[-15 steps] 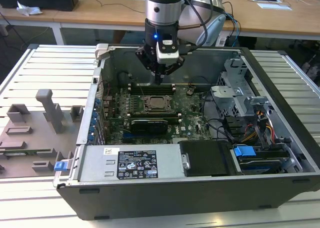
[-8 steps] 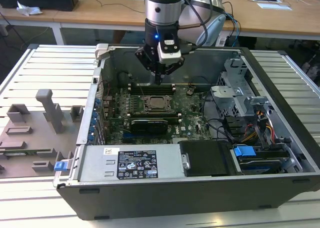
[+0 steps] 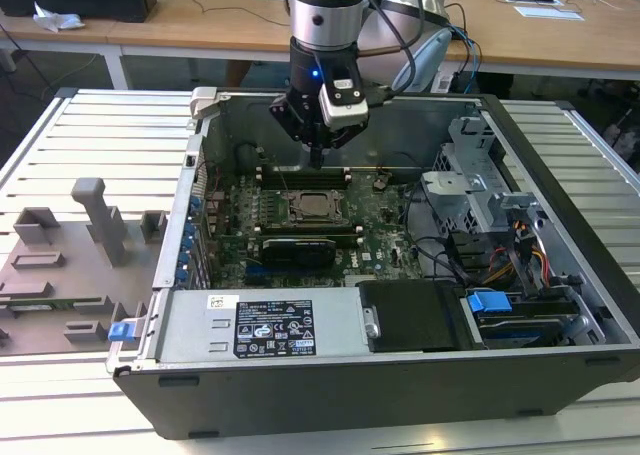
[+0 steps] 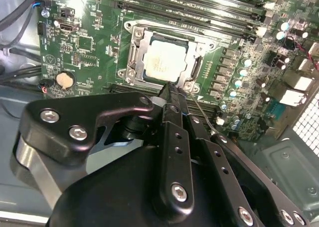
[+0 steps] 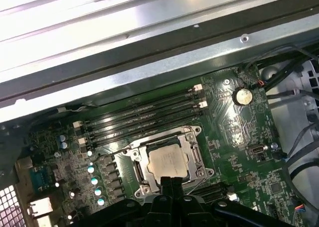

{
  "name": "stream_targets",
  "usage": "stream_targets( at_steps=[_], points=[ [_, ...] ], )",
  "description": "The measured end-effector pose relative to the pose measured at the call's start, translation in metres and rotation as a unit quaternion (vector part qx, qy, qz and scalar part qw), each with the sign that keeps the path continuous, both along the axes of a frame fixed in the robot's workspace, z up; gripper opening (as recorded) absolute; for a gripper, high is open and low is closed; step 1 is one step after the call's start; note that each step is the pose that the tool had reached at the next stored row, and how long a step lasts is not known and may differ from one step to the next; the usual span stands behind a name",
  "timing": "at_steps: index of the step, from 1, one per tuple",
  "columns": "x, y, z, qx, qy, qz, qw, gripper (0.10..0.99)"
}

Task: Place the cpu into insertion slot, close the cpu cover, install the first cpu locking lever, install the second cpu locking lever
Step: 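Install the first cpu locking lever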

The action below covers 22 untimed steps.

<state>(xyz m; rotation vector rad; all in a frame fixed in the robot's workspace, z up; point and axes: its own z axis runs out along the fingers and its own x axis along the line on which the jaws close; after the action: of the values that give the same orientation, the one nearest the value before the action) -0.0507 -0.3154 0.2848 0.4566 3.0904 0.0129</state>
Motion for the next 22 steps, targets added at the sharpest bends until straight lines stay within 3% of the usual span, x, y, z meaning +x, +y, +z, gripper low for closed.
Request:
stream_targets(
  at_steps=[14, 22],
  points=[
    [0.0, 0.0, 0.0, -0.0004, 0.0, 0.052, 0.9986, 0.106],
    [0.0, 0.0, 0.0, -0.0006, 0.0, 0.089, 0.996, 0.106]
  ],
)
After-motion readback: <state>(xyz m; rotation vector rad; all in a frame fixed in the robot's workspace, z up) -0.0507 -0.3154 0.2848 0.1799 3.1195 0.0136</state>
